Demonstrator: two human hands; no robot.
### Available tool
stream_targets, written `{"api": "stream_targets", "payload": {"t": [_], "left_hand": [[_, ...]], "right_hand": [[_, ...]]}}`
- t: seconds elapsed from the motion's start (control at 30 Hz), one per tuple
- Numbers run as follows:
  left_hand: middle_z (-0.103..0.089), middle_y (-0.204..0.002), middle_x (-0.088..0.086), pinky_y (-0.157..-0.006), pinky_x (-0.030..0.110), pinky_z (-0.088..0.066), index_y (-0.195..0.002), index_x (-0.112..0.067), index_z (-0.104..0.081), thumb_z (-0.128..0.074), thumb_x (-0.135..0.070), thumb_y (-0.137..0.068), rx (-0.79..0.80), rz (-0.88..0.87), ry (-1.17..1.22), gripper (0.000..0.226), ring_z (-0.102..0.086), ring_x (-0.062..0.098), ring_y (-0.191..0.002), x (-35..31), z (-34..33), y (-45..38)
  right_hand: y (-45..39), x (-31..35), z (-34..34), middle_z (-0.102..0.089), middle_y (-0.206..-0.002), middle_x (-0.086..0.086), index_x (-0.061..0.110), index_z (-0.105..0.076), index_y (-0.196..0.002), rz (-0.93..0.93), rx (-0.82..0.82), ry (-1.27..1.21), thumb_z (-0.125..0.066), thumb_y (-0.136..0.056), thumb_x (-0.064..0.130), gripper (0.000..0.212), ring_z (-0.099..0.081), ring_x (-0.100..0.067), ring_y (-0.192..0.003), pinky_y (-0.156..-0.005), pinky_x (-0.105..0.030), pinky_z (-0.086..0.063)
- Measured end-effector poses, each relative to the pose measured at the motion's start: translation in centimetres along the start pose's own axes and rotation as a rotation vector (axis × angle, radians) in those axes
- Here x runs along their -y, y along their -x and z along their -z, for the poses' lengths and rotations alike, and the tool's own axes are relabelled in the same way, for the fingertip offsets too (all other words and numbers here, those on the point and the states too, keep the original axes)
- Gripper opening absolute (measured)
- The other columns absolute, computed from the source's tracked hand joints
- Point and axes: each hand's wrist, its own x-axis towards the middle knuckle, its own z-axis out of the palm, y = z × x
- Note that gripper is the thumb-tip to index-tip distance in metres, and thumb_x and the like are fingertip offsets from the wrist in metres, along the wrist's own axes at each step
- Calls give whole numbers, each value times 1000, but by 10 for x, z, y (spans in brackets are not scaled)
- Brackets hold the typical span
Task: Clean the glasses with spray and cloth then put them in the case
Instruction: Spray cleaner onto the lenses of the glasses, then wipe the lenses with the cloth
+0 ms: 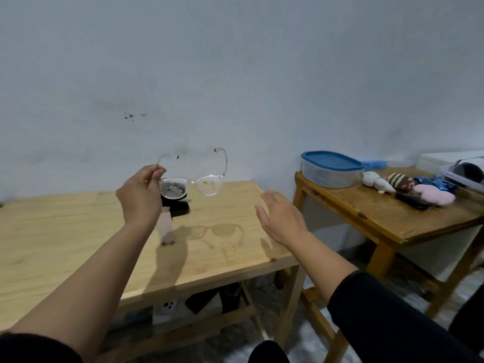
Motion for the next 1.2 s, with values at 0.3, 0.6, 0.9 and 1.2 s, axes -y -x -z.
{"api": "stream_targets", "payload": {"t": [0.3, 0.6, 0.9, 1.2], "left_hand": [[-65, -76, 3, -85, 39, -48, -87, -21, -67, -54, -18, -90, -109, 35, -49, 14, -65, 31, -80, 32, 74, -17], [-63, -79, -1, -78, 26, -43, -91, -19, -68, -53, -15, -91, -216, 136, -135, 16, -65, 24, -82, 83, 132, -24], [-65, -84, -3, -77, 20, -41, -95, -17, -69, -53, -14, -92, -254, 190, -222, 17, -66, 19, -86, 124, 146, -35], [-66, -82, -4, -80, 29, -48, -92, -19, -69, -54, -16, -91, -241, 209, -240, 15, -67, 21, -85, 151, 130, -44]], "right_hand": [[-24, 64, -50, -34, -150, -7, 10, -34, -143, 101, 147, 19, -33, -100, 34, 49, -32, -22, -137, -104, -34, -34], [-55, 128, -122, -32, -152, -3, 15, -31, -145, 223, 285, -98, -39, -98, 30, 50, -40, -22, -132, -96, -30, -38], [-107, 143, -154, -33, -152, -2, 22, -38, -143, 321, 370, -165, -47, -94, 7, 52, -39, -20, -134, -103, -29, -34], [-140, 135, -179, -51, -138, 5, 29, -61, -124, 377, 488, -337, -54, -90, 5, 42, -45, -13, -127, -94, -15, -31]]}}
